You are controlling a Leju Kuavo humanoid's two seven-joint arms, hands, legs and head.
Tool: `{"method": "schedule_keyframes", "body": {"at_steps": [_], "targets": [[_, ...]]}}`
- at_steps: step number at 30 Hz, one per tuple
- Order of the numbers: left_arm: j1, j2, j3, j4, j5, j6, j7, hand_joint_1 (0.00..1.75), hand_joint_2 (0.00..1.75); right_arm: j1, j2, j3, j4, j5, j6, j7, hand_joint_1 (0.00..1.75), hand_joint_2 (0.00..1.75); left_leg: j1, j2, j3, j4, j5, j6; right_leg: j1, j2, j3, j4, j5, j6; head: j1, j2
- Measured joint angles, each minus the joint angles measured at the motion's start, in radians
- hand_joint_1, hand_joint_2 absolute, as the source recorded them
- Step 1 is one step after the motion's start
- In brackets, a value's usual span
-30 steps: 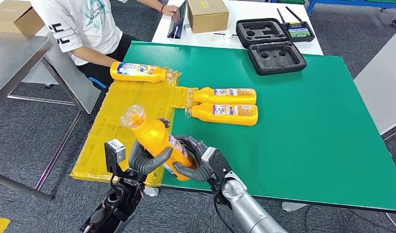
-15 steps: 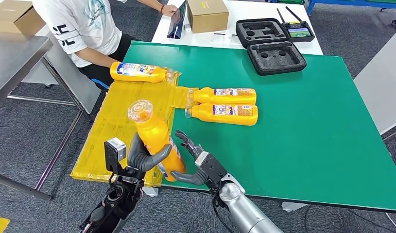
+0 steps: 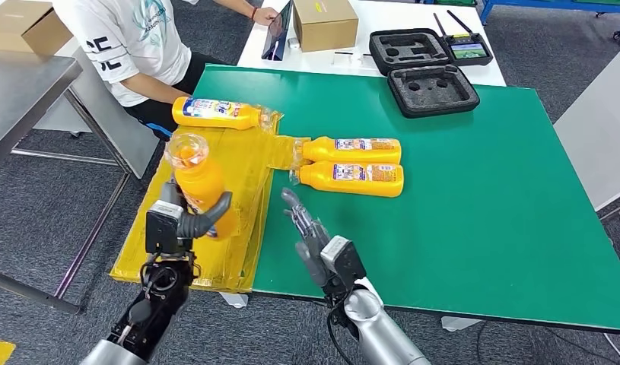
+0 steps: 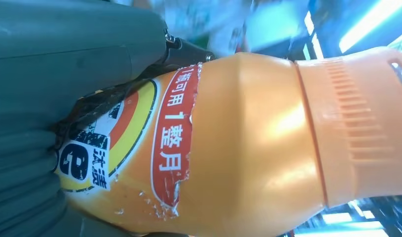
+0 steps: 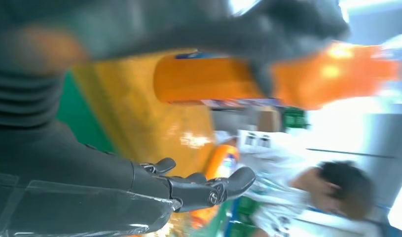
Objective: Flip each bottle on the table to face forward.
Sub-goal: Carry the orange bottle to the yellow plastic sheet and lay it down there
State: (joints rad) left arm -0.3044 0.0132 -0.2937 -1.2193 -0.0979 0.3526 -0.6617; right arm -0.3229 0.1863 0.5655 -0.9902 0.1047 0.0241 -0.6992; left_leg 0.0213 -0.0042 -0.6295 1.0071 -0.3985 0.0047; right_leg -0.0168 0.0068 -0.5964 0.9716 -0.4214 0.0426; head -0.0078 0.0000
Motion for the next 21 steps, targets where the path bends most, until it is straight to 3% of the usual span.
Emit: {"method": "schedule_keyframes", "body": {"at_steps": [5, 10, 15, 21], "targets": [[-0.064, 0.040, 0.019, 0.081, -0.156, 0.083, 0.021, 1.75, 1.75, 0.032, -0.015, 0.038, -0.159, -0.063, 0.017, 0.000, 0.00, 0.00, 0.000, 0.000, 0.000, 0.000, 0.000, 0.000, 0.000, 0.000, 0.000, 0.000, 0.000, 0.000, 0.000, 0.000], [-0.159, 0.094, 0.005, 0.214, -0.375, 0.123, 0.122, 1.75, 1.75, 0.060, -0.020, 0.067, -0.265, -0.087, 0.050, 0.000, 0.00, 0.00, 0.000, 0.000, 0.000, 0.000, 0.000, 0.000, 0.000, 0.000, 0.000, 0.000, 0.000, 0.000, 0.000, 0.000], [-0.254, 0.143, -0.057, 0.358, -0.597, 0.108, 0.222, 1.75, 1.75, 0.067, -0.019, 0.083, -0.296, -0.107, 0.088, 0.000, 0.00, 0.00, 0.000, 0.000, 0.000, 0.000, 0.001, 0.000, 0.000, 0.000, 0.000, 0.000, 0.000, 0.000, 0.000, 0.000], [-0.347, 0.167, -0.158, 0.493, -0.763, 0.016, 0.271, 1.75, 1.75, 0.067, -0.007, 0.083, -0.286, -0.128, 0.125, 0.000, 0.00, 0.00, 0.000, 0.000, 0.000, 0.000, 0.001, 0.000, 0.000, 0.000, 0.000, 0.000, 0.000, 0.000, 0.000, 0.000]]}}
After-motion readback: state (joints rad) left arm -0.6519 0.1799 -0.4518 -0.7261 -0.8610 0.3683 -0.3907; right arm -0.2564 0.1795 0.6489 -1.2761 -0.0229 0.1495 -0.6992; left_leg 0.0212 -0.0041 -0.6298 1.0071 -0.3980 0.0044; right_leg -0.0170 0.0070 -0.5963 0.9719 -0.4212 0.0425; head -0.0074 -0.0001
